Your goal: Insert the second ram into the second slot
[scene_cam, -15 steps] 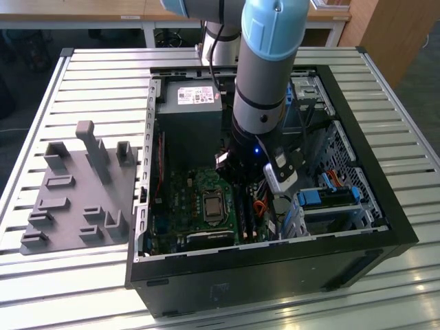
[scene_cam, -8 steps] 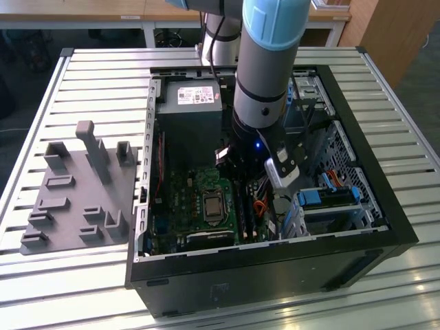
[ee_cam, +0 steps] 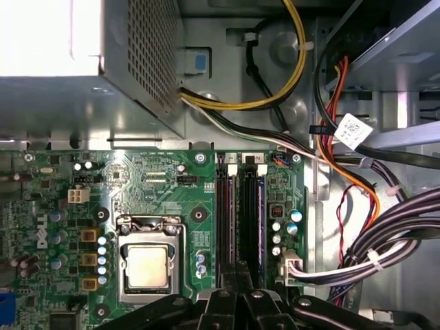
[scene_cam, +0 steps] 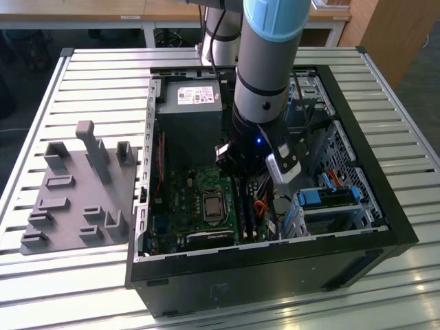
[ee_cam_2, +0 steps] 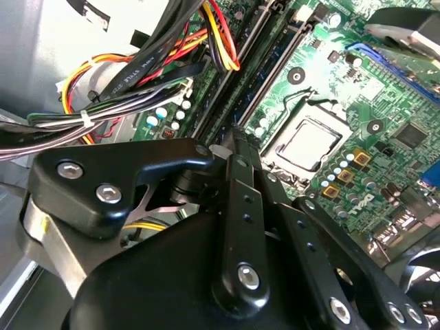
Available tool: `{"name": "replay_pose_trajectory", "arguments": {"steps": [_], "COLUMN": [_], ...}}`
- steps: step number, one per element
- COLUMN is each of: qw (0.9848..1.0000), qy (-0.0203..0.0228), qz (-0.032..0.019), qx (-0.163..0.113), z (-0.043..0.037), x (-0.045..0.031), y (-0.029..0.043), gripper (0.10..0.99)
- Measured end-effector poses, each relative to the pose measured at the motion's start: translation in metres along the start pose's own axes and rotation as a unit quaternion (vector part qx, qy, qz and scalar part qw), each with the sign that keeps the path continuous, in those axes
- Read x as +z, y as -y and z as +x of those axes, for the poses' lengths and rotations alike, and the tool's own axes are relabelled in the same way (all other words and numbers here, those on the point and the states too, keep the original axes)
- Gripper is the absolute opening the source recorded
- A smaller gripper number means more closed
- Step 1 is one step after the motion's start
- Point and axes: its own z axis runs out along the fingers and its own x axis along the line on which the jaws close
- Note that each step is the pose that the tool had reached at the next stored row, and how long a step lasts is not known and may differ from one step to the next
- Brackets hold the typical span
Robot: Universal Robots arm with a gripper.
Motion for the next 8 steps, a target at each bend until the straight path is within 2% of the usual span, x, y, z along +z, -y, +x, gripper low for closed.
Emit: {"name": "replay_pose_trajectory", "arguments": {"steps": [8], "qw": [1.0], "qy": [0.0], "qz": [-0.0001], "qx": [0.0], "z": [0.0002], "x": [-0.0064], "y": [-0.0002], "gripper": [0.106]}}
